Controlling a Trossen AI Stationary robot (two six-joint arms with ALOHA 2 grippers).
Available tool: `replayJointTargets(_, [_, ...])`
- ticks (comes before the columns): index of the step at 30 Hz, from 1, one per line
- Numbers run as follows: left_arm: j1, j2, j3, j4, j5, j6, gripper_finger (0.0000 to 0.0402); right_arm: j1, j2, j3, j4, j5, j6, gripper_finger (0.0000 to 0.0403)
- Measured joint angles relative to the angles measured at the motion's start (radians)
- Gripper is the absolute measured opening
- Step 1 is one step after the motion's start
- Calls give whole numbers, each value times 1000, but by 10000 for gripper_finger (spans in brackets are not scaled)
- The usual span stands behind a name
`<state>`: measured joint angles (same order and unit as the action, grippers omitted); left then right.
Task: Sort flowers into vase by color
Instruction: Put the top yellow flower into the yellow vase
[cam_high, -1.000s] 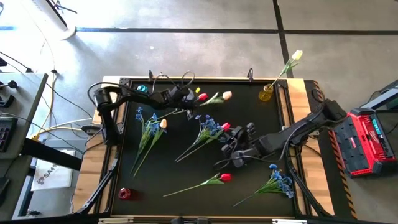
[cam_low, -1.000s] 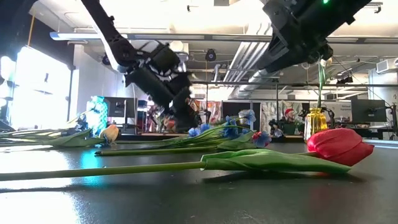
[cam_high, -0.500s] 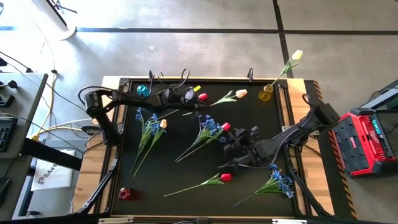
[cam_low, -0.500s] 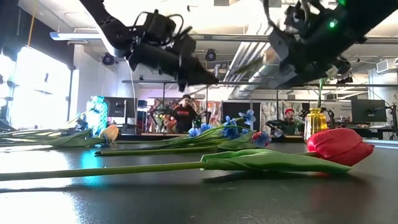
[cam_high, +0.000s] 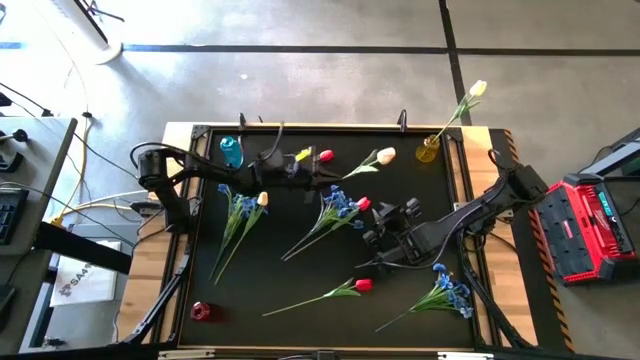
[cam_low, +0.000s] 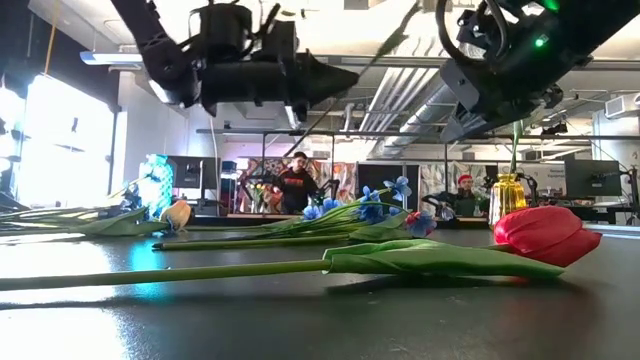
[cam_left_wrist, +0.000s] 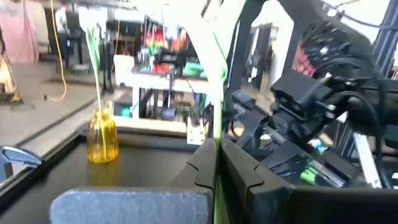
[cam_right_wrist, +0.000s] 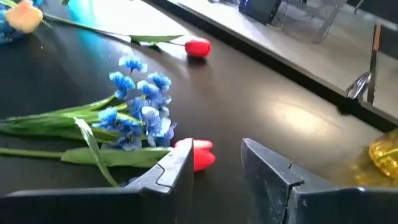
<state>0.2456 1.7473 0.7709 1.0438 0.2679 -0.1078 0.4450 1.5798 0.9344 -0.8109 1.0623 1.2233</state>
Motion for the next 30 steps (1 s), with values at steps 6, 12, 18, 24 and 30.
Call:
replayJointTargets(6, [-16, 2, -63, 135, 12, 21, 0, -31, -50, 1, 54, 50, -111, 124])
replayJointTargets(12, [-50, 58, -62, 240, 54, 42, 0, -105, -71, 2, 389, 8, -431, 124])
replayJointTargets(18, [-77, 97, -62, 269, 96, 60, 0, -144, -100, 2, 675, -127, -748, 140])
replayJointTargets(24, [-76, 98, -126, 419, 102, 49, 0, -152, -203, 1, 726, -176, -872, 204])
replayJointTargets(30, [-47, 98, -183, 510, 78, 3, 0, -155, -180, 1, 893, -325, -1007, 232])
